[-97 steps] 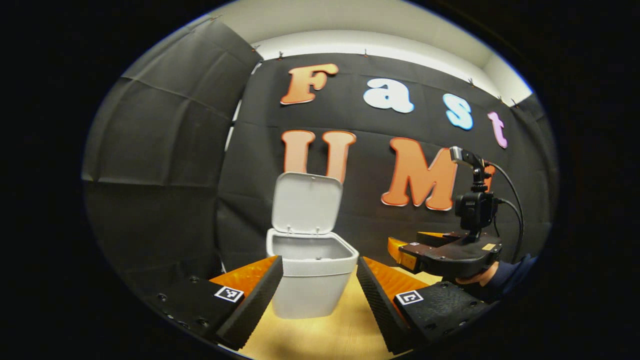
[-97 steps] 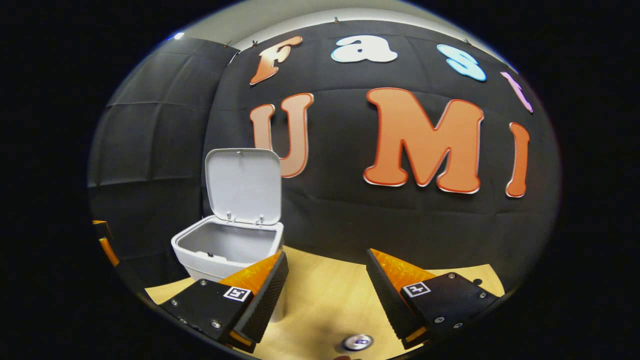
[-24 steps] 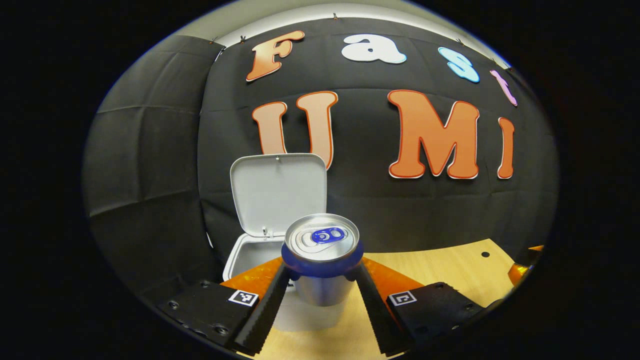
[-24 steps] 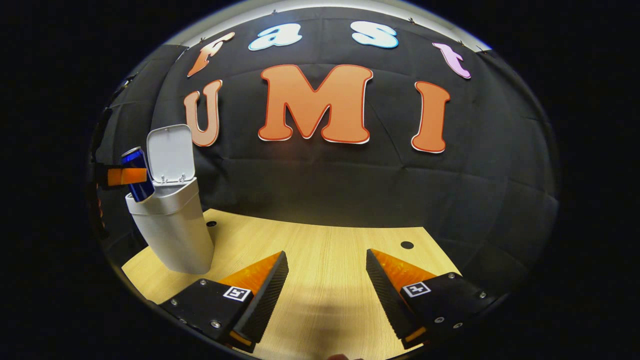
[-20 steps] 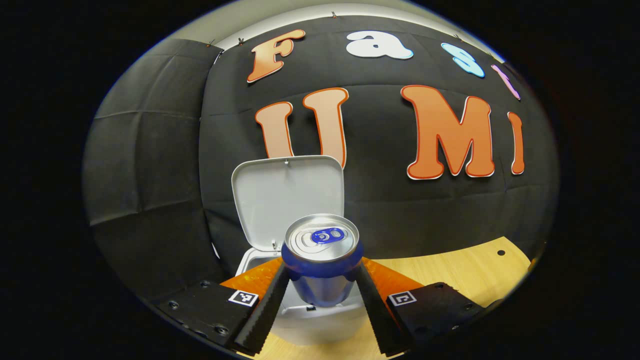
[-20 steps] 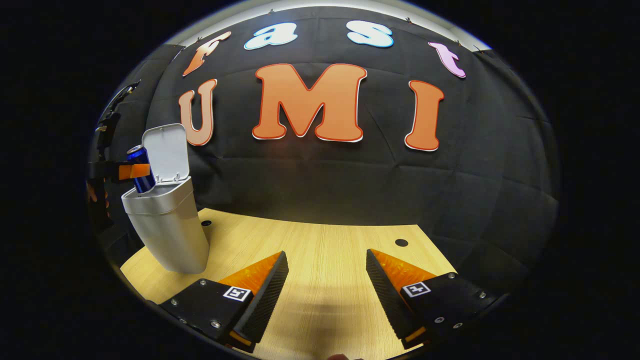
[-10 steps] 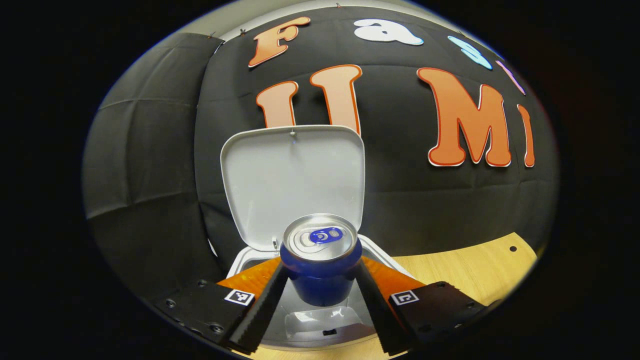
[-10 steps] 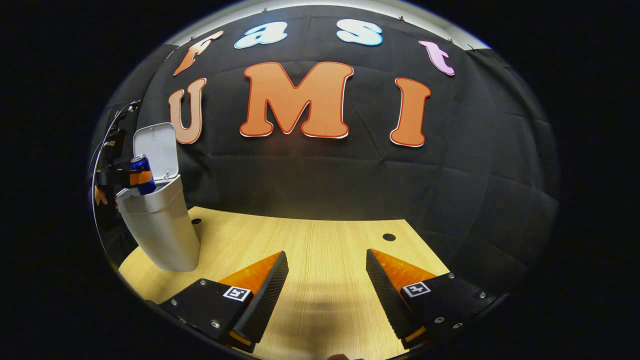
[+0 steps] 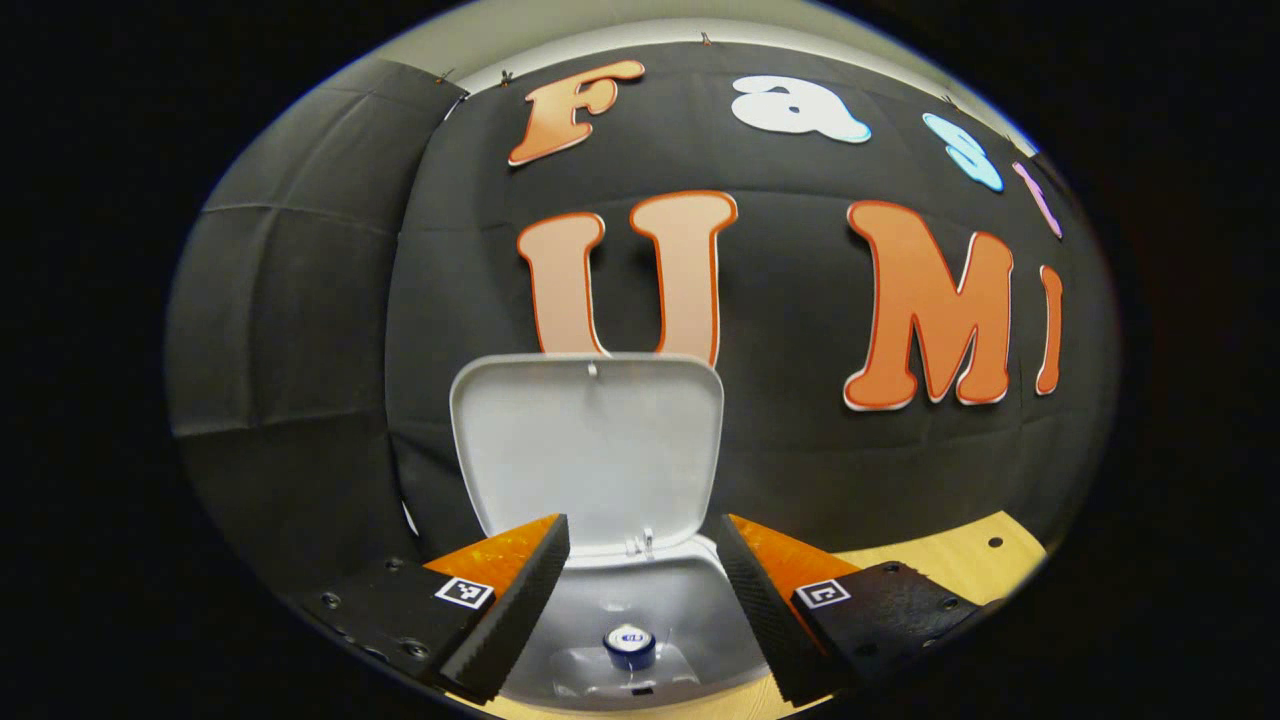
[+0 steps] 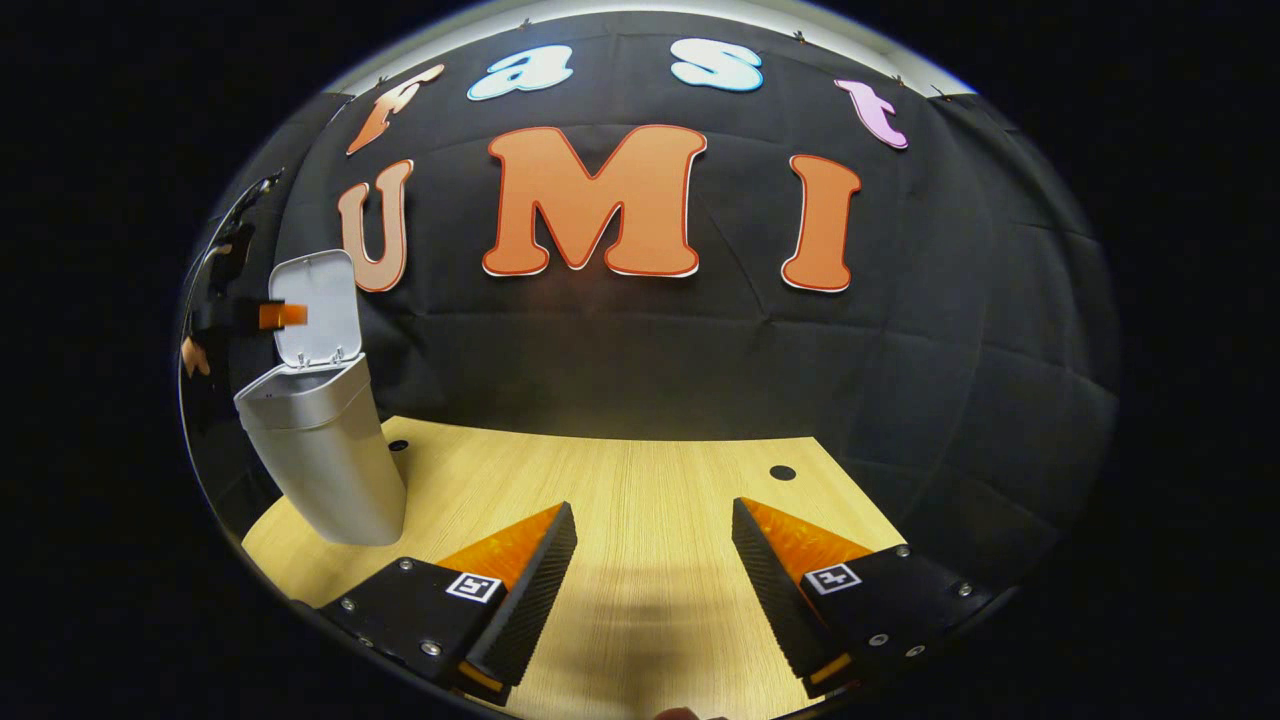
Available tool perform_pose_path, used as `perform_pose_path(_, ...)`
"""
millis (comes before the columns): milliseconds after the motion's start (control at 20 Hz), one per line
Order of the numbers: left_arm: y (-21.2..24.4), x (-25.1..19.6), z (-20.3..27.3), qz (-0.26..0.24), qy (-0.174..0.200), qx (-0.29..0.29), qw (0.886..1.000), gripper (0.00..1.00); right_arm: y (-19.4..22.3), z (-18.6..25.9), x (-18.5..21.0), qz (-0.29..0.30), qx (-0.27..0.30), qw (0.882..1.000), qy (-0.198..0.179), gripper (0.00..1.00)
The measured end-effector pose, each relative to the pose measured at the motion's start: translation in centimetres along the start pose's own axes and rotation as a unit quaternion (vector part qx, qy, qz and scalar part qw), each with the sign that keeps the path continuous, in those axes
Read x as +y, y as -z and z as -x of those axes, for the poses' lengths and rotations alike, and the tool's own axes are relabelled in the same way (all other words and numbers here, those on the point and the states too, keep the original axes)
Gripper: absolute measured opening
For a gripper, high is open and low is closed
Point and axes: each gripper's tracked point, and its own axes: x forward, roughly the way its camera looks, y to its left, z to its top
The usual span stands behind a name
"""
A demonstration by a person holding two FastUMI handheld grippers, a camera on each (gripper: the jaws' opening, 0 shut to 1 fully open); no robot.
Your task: Press the lid of the desktop garbage bin to open it, pick up the crumpled paper on the desktop and throw it into the bin, then pick up the pop can on the desktop and drop it into the bin, and finally close the garbage bin lid.
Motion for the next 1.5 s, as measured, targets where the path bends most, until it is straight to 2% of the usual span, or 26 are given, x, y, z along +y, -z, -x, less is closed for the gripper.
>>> perform_pose_path(50, -1.8, 0.1, -0.3, -0.013, 0.000, -0.019, 1.000, 0.93, 0.0, 0.1, 0.0, 0.000, 0.000, 1.000, -0.001, 0.94)
perform_pose_path(150, -4.4, -0.2, -0.3, -0.070, -0.003, -0.050, 0.996, 0.93, 0.0, 0.1, -0.1, -0.004, 0.000, 1.000, -0.003, 0.94)
perform_pose_path(250, -5.7, -1.6, -0.5, -0.088, 0.010, -0.064, 0.994, 0.92, 0.0, 0.2, -0.2, -0.007, 0.001, 1.000, -0.003, 0.94)
perform_pose_path(300, -5.9, -2.3, -0.8, -0.083, 0.015, -0.060, 0.995, 0.91, 0.0, 0.2, -0.4, -0.008, 0.002, 1.000, -0.003, 0.94)
perform_pose_path(350, -6.4, -2.6, -0.8, -0.076, 0.015, -0.061, 0.995, 0.96, -0.1, 0.3, -0.4, -0.008, 0.003, 1.000, -0.002, 0.94)
perform_pose_path(400, -6.8, -2.6, -1.0, -0.076, 0.015, -0.061, 0.995, 0.97, -0.3, 0.3, -0.7, -0.008, 0.001, 1.000, 0.002, 0.94)
perform_pose_path(450, -7.2, -2.7, -1.1, -0.080, 0.015, -0.064, 0.995, 0.93, -0.3, 0.3, -0.8, -0.007, 0.001, 1.000, 0.005, 0.94)
perform_pose_path(550, -7.7, -2.8, -1.7, -0.080, 0.019, -0.063, 0.995, 0.97, 0.1, 0.4, -1.1, -0.006, 0.006, 1.000, 0.012, 0.94)
perform_pose_path(600, -8.1, -2.6, -2.1, -0.070, 0.018, -0.062, 0.995, 0.93, 0.3, 0.5, -1.2, -0.007, 0.010, 1.000, 0.017, 0.94)
perform_pose_path(650, -8.7, -2.3, -2.6, -0.062, 0.016, -0.058, 0.996, 0.93, 0.4, 0.7, -1.1, -0.010, 0.011, 1.000, 0.020, 0.94)
perform_pose_path(700, -9.3, -1.8, -3.1, -0.063, 0.013, -0.061, 0.996, 0.97, 0.4, 0.8, -0.9, -0.013, 0.011, 1.000, 0.022, 0.94)
perform_pose_path(800, -10.7, -1.0, -4.4, -0.055, 0.009, -0.058, 0.997, 0.93, 0.8, 1.0, -0.4, -0.015, 0.015, 1.000, 0.023, 0.94)
perform_pose_path(900, -12.4, 0.1, -6.1, -0.038, 0.001, -0.058, 0.998, 0.94, 0.8, 1.1, 0.1, -0.016, 0.016, 0.999, 0.024, 0.94)
perform_pose_path(950, -12.9, 0.7, -7.0, -0.032, -0.003, -0.054, 0.998, 0.97, 0.7, 1.2, 0.4, -0.017, 0.016, 0.999, 0.023, 0.94)
perform_pose_path(1000, -13.2, 1.3, -7.8, -0.028, -0.004, -0.049, 0.998, 0.94, 0.5, 1.2, 0.8, -0.016, 0.015, 1.000, 0.021, 0.94)
perform_pose_path(1150, -12.8, 2.3, -10.4, -0.012, -0.003, -0.014, 1.000, 0.98, -0.2, 1.3, 1.0, -0.002, 0.009, 1.000, 0.020, 0.94)
perform_pose_path(1200, -12.2, 2.5, -11.0, -0.003, 0.001, 0.004, 1.000, 0.98, -0.4, 1.4, 1.1, 0.000, 0.008, 1.000, 0.020, 0.94)
perform_pose_path(1250, -11.6, 2.8, -11.4, -0.003, 0.002, 0.017, 1.000, 0.94, -0.6, 1.4, 1.0, 0.001, 0.006, 1.000, 0.021, 0.94)
perform_pose_path(1350, -10.5, 3.2, -12.1, -0.006, 0.000, 0.039, 0.999, 0.98, -0.5, 1.4, 0.8, -0.002, 0.006, 1.000, 0.023, 0.94)
perform_pose_path(1400, -10.2, 3.4, -12.2, -0.006, 0.001, 0.046, 0.999, 0.94, -0.4, 1.4, 0.7, -0.005, 0.008, 1.000, 0.023, 0.94)
perform_pose_path(1500, -9.0, 2.9, -12.3, -0.004, 0.010, 0.069, 0.998, 0.94, -0.2, 1.5, 0.7, -0.009, 0.008, 1.000, 0.023, 0.94)
